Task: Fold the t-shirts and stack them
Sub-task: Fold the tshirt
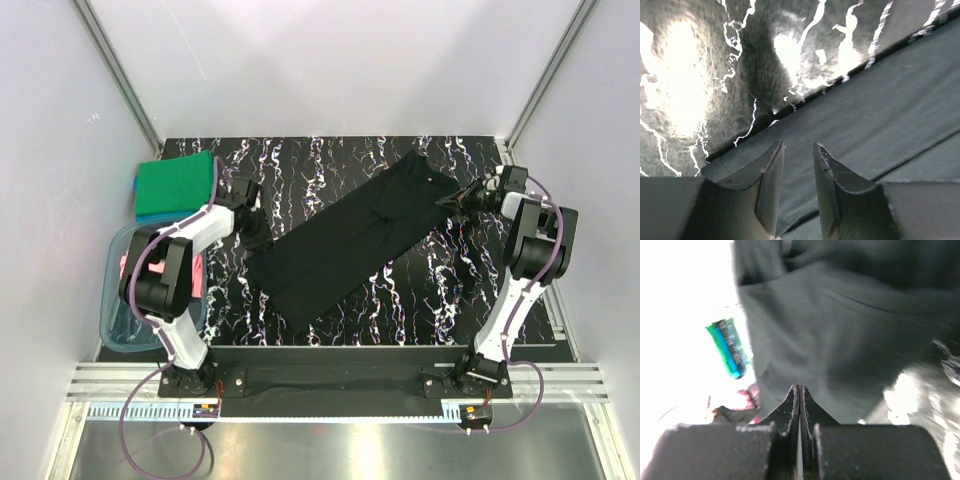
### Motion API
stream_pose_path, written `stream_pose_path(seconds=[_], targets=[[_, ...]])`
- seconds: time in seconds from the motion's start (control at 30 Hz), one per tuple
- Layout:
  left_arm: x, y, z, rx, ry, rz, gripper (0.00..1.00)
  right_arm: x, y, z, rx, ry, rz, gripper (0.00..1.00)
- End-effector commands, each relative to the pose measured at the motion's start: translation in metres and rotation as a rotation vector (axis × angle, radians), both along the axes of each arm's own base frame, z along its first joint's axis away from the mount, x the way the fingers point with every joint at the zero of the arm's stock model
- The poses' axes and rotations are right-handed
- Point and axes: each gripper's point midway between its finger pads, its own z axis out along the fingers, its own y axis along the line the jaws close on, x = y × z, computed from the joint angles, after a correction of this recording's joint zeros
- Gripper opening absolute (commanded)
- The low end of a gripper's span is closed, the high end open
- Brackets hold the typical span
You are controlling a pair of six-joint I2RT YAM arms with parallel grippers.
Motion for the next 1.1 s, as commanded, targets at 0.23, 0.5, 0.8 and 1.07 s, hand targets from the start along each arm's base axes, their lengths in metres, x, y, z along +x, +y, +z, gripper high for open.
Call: stream_pose_path(seconds=[0.23, 0.5, 0.8, 1.07], targets=[[-0.006, 0.012, -0.025, 0.052, 0.028, 0.030, 0.33, 0.037, -0.007, 0.003, 0.095, -0.054, 0.004, 0.00], [-0.039, 0.002, -0.039, -0.045, 0.080, 0.059, 0.33, 0.047, -0.029, -0.047, 0.028, 0.049, -0.032, 0.00], [-0.026, 0.001, -0.012, -0.045, 0.007, 0.048, 0.33, 0.065, -0.017, 0.020, -0.014, -0.072, -0.054, 0.01], [0.012, -0.005, 0.009, -0.031, -0.078, 0.052, 0.32, 0.116, 0.040, 0.061, 0.065, -0.238, 0.000, 0.02]])
